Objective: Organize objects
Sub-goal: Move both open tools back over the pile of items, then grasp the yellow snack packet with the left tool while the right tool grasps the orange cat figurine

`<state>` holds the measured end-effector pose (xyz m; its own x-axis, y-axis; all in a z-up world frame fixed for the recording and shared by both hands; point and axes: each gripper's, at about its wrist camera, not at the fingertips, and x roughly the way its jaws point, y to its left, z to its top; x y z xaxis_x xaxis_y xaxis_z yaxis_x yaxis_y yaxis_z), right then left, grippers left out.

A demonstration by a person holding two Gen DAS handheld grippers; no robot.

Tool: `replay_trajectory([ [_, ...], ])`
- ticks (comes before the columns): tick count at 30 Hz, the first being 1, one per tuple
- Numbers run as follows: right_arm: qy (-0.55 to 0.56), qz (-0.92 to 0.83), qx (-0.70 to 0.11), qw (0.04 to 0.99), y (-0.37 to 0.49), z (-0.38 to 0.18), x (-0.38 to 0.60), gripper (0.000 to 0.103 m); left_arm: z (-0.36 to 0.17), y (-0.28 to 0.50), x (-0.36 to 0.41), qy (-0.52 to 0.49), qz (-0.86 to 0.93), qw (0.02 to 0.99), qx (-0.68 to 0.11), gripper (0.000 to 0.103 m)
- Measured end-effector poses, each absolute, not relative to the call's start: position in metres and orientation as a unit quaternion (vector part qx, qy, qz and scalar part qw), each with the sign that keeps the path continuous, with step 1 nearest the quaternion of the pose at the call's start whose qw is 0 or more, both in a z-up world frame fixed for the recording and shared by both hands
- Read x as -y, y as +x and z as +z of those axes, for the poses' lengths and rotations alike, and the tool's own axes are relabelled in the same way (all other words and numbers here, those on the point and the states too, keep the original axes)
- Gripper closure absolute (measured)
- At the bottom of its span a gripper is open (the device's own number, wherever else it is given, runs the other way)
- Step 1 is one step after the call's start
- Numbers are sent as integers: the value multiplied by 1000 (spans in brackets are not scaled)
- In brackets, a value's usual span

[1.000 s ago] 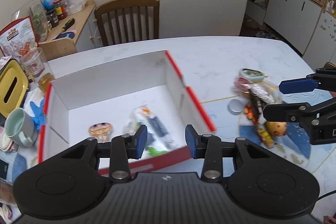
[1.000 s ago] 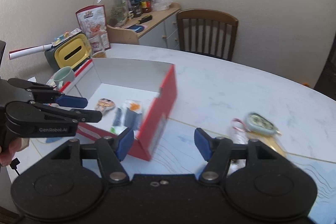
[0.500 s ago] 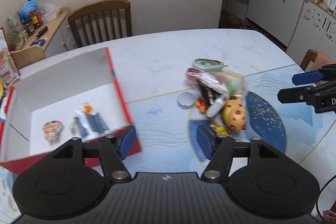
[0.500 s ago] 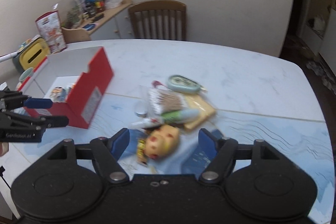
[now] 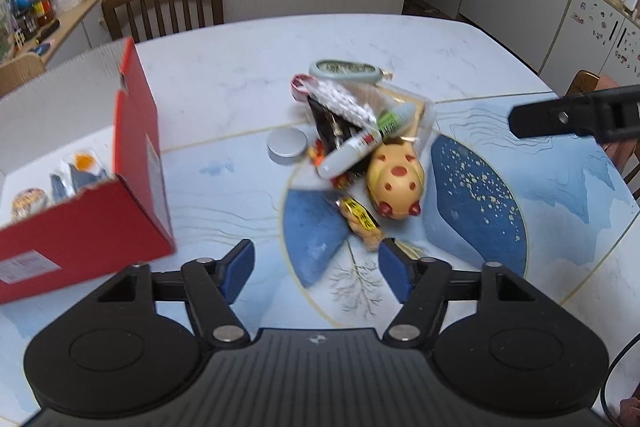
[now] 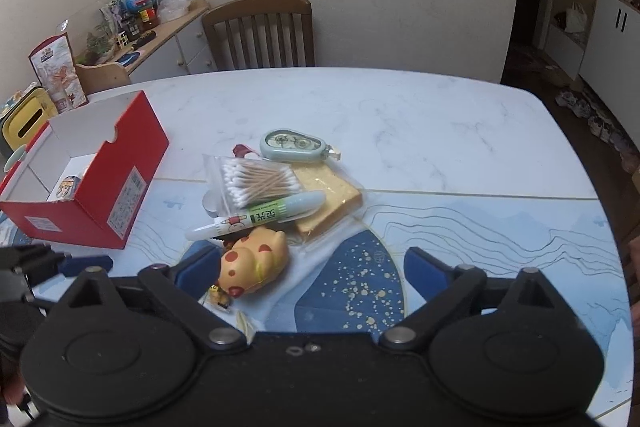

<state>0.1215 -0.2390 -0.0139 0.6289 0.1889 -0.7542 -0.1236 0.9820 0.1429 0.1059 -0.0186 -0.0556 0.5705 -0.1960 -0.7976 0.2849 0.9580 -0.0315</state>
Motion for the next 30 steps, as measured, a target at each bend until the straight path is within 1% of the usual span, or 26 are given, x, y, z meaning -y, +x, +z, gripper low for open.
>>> replay_trajectory([
  [1, 45, 87, -425, 900, 125, -16, 239, 4, -58, 106, 20, 51, -133, 885, -443, 21],
  [2, 51, 88, -429, 898, 127, -19, 239, 4, -60, 106, 22, 50, -130, 886, -441, 20],
  [7, 65, 89, -452, 885, 142, -32, 231, 4, -73, 110, 29, 46, -123, 886, -445, 19],
  [10, 67, 84, -466, 878, 151, -41, 224, 4, -82, 114, 34, 45, -117, 886, -447, 12],
  [25, 44, 65, -508, 857, 185, -77, 190, 7, -105, 132, 51, 44, -103, 894, -433, 12],
  [30, 55, 59, -528, 846, 194, -86, 185, 11, -110, 135, 54, 44, -94, 895, -433, 12],
])
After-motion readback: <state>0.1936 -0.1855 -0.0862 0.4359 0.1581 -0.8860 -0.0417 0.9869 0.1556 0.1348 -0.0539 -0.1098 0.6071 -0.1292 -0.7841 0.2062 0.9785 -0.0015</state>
